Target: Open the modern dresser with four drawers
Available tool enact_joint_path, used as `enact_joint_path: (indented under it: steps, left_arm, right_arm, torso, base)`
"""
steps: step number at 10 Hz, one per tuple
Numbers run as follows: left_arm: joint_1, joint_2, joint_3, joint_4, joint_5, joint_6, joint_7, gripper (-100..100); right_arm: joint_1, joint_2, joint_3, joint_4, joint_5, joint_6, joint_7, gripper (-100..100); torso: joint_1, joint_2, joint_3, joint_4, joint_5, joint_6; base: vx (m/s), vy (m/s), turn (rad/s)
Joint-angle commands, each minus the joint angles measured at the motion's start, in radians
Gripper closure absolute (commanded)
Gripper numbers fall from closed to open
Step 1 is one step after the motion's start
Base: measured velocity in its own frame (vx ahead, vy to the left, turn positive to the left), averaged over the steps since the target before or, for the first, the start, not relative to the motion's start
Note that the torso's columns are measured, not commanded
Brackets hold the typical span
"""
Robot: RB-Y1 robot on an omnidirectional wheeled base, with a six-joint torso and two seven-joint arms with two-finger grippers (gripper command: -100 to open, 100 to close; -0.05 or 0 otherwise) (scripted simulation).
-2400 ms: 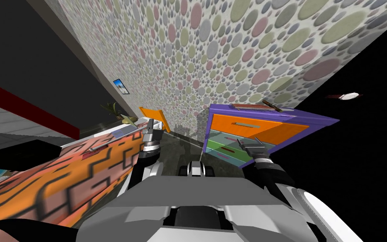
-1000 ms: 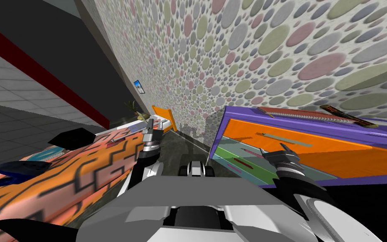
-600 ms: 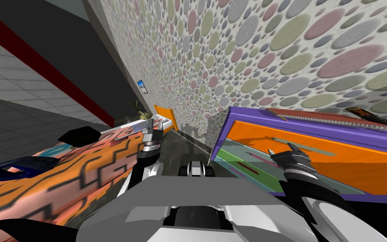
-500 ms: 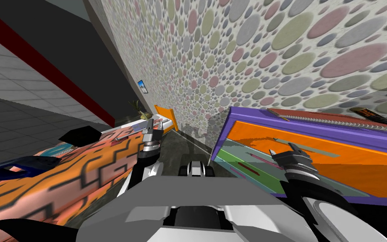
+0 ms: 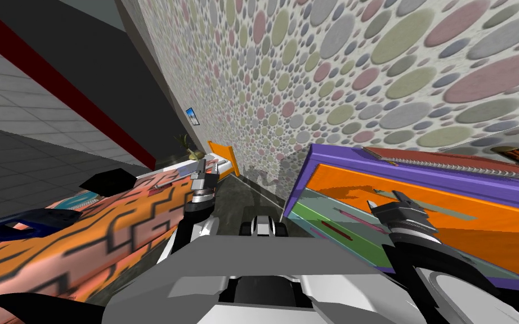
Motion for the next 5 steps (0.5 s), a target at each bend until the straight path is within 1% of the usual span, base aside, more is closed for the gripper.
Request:
enact_joint_path:
  steps: [1, 2, 4, 5]
  left_arm:
    - [0.0, 0.0, 0.0, 0.0, 0.0, 0.0, 0.0, 0]
    - [0.0, 0.0, 0.0, 0.0, 0.0, 0.0, 0.0, 0]
    - [0.0, 0.0, 0.0, 0.0, 0.0, 0.0, 0.0, 0]
    - [0.0, 0.0, 0.0, 0.0, 0.0, 0.0, 0.0, 0]
  right_arm:
    - [0.009, 0.002, 0.002, -0.015, 0.001, -0.002, -0.001, 100]
    - [0.011, 0.002, 0.002, -0.019, 0.001, -0.003, -0.002, 100]
    - [0.02, 0.004, 0.004, -0.035, 0.002, -0.005, -0.003, 100]
    - [0.017, 0.004, 0.004, -0.03, 0.001, -0.004, -0.001, 100]
  torso:
    - [0.002, 0.003, 0.002, 0.001, 0.001, 0.0]
    - [0.005, 0.008, 0.005, 0.002, 0.002, 0.001]
    - [0.004, 0.005, 0.004, 0.002, 0.001, 0.0]
    - [0.001, 0.001, 0.001, 0.001, 0.001, 0.0]
  base:
    - [-0.094, 0.063, -0.057]
    - [-0.171, 0.09, -0.052]
    - [-0.157, 0.102, -0.042]
    - [-0.073, 0.046, -0.016]
